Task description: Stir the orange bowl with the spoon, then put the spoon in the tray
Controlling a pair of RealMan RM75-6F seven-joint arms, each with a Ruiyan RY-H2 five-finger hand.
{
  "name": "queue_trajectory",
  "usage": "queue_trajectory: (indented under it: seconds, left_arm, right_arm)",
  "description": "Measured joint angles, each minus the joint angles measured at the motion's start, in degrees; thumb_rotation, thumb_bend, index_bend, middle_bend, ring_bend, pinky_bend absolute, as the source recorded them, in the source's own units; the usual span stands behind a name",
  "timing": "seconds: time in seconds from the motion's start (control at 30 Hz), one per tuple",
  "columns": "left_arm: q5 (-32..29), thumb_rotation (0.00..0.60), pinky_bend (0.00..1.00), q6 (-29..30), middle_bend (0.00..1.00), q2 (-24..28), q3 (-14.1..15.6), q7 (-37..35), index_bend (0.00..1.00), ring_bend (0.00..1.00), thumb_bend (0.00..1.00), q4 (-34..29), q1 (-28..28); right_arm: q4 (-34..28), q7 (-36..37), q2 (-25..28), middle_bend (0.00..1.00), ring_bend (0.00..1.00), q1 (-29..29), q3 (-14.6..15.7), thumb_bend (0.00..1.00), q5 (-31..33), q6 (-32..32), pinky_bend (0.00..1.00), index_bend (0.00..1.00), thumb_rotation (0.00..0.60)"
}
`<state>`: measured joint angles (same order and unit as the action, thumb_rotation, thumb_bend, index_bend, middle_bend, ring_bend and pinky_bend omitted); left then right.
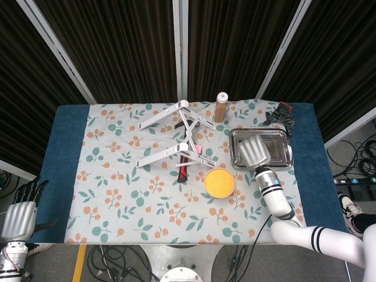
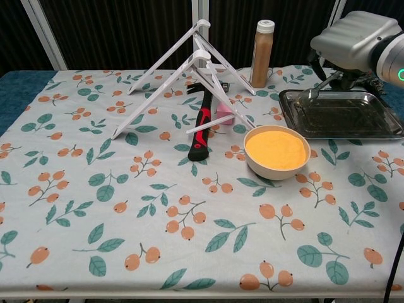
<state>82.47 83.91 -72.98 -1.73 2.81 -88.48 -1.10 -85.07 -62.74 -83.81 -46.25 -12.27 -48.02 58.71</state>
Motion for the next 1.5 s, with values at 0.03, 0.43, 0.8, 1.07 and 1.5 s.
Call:
queue_trajectory:
  seconds: [0.03, 0.43, 0.8, 1.07, 1.5]
  left_arm:
    - [-0.01, 0.6, 0.09, -0.08, 0.08, 0.03, 0.0, 0.15, 0.16, 0.04, 0.07, -0.12, -0.07]
    - [-0.92, 0.6, 0.09, -0.91, 0.08, 0.26, 0.23, 1.54, 0.16, 0.04, 0.07, -1.39, -0.35]
    - [-1.19, 0.6, 0.09, -1.07, 0.08, 0.23, 0.27, 1.28, 0.16, 0.04, 0.07, -1.11, -0.45]
    - [-0.91, 0.6, 0.09, -0.47, 0.08, 0.35, 0.03, 0.49, 0.16, 0.04, 0.07, -0.4, -0.48]
    - [-0.42, 0.6, 0.09, 0.09, 0.08, 0.94, -1.06, -0.26, 0.16, 0.04, 0.07, 0.14, -1.29]
  right_arm:
    - [1.02, 0.4, -0.08, 0.99, 1.0, -0.09, -0.1, 0.37, 0.89, -0.4, 0.95, 0.71, 0.6]
    - [22.3, 7.31, -7.94, 0.99, 1.0, -1.89, -0.4, 0.36, 9.86, -8.03, 0.95, 0.67, 0.6]
    - [32.85, 12.13, -14.93, 0.99, 1.0, -3.4, 0.0, 0.09, 12.77, -12.71, 0.95, 0.34, 0.6]
    - [27.83, 13.21, -11.3, 0.98, 1.0, -2.68, -0.71, 0.07, 12.36, -9.92, 0.95, 0.27, 0.6]
    - [-6.4, 27.38, 12.14, 0.56, 0.53, 11.5, 2.34, 0.22, -3.37, 8.57, 0.56, 0.4, 0.6]
